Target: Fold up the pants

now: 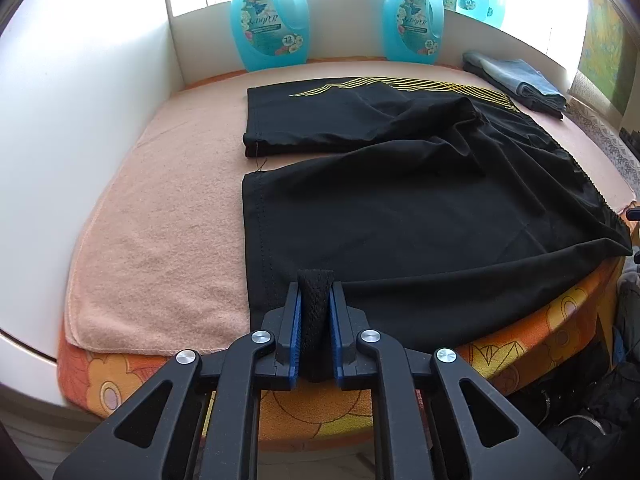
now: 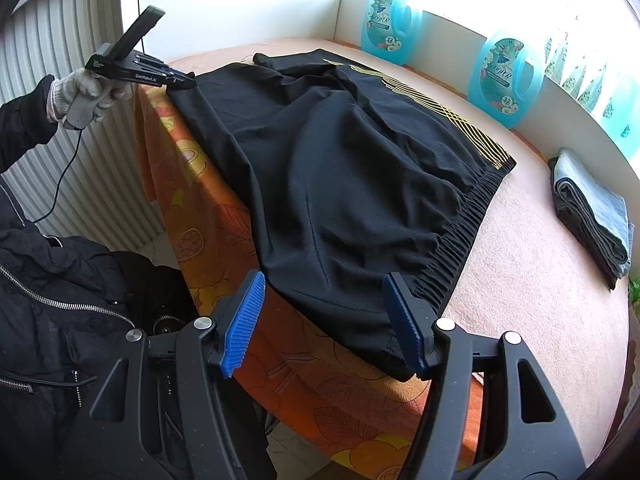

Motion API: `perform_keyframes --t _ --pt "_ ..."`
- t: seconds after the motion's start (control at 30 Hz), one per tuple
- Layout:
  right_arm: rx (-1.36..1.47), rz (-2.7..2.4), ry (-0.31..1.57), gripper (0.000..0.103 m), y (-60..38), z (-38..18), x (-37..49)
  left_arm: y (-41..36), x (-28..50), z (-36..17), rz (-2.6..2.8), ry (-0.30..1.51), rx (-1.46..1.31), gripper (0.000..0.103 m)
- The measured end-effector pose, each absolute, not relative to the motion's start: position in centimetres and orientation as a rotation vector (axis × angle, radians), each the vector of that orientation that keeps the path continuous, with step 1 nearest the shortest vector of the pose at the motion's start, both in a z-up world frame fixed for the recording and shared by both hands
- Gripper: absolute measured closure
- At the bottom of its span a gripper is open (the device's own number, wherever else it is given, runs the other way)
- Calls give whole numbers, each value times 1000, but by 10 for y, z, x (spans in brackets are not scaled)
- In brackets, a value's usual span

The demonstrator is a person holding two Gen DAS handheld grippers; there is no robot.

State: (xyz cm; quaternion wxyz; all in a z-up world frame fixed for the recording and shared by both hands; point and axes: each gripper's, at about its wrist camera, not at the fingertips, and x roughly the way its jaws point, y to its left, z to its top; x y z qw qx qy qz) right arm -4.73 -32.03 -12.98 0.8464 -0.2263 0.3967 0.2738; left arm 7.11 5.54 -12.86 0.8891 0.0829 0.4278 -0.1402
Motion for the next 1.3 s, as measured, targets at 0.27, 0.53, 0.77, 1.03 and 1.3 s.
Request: perform_keyframes --t 0.27,0.53,0.77,1.03,1.3 --pt "-616 559 838 39 -304 -150 -49 64 69 -119 -274 852 78 99" --pt "-568 546 856 39 -311 -141 -35 75 63 -81 -264 730 12 99" --pt "-565 517 895 80 -315 -140 -17 76 71 -67 -270 691 -10 99" --pt "-553 440 813 99 -315 -122 -13 74 70 -59 -257 651 -9 99" --pt "-559 300 659 101 -310 -70 32 79 87 -37 -242 581 -20 100"
